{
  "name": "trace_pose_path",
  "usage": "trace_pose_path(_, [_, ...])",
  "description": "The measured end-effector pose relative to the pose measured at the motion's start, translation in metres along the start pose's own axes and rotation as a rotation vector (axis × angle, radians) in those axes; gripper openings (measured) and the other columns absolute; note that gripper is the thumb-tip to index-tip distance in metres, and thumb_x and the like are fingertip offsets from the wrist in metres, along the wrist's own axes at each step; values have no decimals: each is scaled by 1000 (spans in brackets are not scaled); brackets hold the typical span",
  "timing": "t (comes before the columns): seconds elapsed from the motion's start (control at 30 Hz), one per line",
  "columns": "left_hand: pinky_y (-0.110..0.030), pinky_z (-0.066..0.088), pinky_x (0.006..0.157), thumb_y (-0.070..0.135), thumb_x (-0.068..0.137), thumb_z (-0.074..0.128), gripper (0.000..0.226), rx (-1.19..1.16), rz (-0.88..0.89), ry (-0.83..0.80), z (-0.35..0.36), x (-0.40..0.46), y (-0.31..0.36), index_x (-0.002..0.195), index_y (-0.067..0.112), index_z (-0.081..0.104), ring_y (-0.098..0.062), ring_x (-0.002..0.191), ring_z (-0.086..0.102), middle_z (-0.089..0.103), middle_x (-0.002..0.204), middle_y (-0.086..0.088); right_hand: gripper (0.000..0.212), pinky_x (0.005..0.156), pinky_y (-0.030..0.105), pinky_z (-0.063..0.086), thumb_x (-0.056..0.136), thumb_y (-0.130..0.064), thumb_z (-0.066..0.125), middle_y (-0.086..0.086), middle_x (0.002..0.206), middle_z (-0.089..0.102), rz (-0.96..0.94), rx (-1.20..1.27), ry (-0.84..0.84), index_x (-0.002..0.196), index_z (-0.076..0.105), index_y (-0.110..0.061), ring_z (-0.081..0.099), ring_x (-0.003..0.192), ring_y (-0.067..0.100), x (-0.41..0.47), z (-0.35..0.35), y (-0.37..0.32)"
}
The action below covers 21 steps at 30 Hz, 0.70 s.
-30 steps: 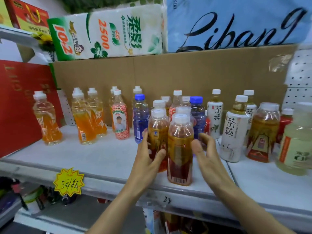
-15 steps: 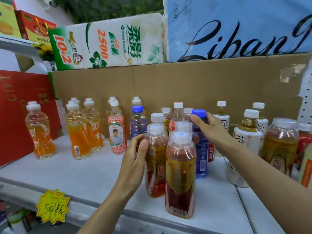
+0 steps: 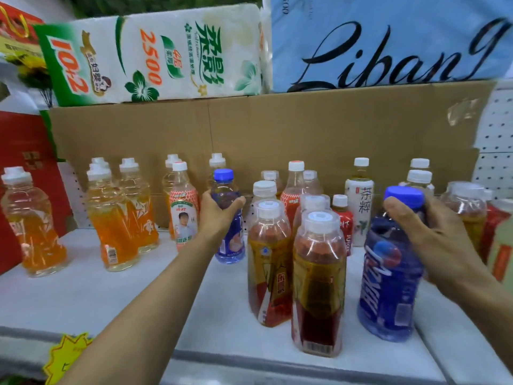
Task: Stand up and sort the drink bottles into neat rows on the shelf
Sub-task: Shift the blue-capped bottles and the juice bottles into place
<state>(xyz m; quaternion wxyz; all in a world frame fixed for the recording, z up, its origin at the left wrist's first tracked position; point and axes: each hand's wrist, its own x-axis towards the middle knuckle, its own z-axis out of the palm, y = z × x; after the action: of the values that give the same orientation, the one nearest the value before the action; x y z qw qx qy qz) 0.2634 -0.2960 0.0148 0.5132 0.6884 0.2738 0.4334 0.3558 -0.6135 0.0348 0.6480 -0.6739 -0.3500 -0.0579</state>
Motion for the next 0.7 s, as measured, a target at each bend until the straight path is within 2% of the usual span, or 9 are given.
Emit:
trace_pose_path(0.07, [-35,42,89,28,80,80,65,-11,-11,-26,-1,-1,-9,130,18,39,-20,108,56,55,115,2,35,74,33,55,77,-49,59,-9,89,72,-2,-5,52,103,62,-27,69,81,10,-11,0,-3])
trace_pose_path(0.13, [-35,42,90,28,81,79,65,-15,-7,-49,-4,-4,-14,130,20,38,-19,108,53,52,116,3,46,82,40,52,73,-46,63,-6,100,70,16,-8,82,114,59,-25,68,91,16,-22,3,-2])
trace_pose_path(0.23, [-35,42,89,28,84,76,57,-7,37,-75,-14,-14,-17,126,21,38,-18,108,52,52,116,2,65,83,37,47,65,-40,70,-12,106,64,53,-17,136,125,51,-23,61,95,4,-40,11,6])
trace_pose_path(0.3, [-34,44,87,29,85,74,56,-17,72,-96,-23,-23,-18,128,22,38,-18,107,55,54,117,3,64,79,29,44,64,-38,70,-18,104,60,58,-15,168,123,50,-26,57,92,-3,-48,17,8])
trace_pose_path(0.37, [-33,45,84,30,85,74,54,-31,101,-120,-33,-33,-19,126,28,39,-11,100,58,55,114,7,60,75,22,41,66,-38,69,-19,103,59,44,-6,193,121,49,-27,56,91,-4,-52,21,8])
trace_pose_path(0.47, [-26,48,77,30,84,74,56,-73,129,-155,-47,-49,-17,128,30,40,0,94,58,58,110,13,55,80,26,42,75,-33,70,-13,107,61,31,-8,221,125,50,-24,58,95,2,-54,26,7])
trace_pose_path(0.57, [-21,49,72,28,83,74,56,-126,135,-187,-57,-64,-14,129,27,43,-4,97,61,60,109,15,51,80,26,44,83,-27,71,-4,117,62,25,-25,235,128,51,-19,61,99,9,-55,27,9])
trace_pose_path(0.7, [-26,52,76,35,77,74,61,-185,160,-172,-69,-88,-4,130,29,44,-6,101,62,61,114,14,52,73,20,44,82,-27,74,-3,116,65,17,-23,244,128,53,-18,61,99,3,-58,25,6])
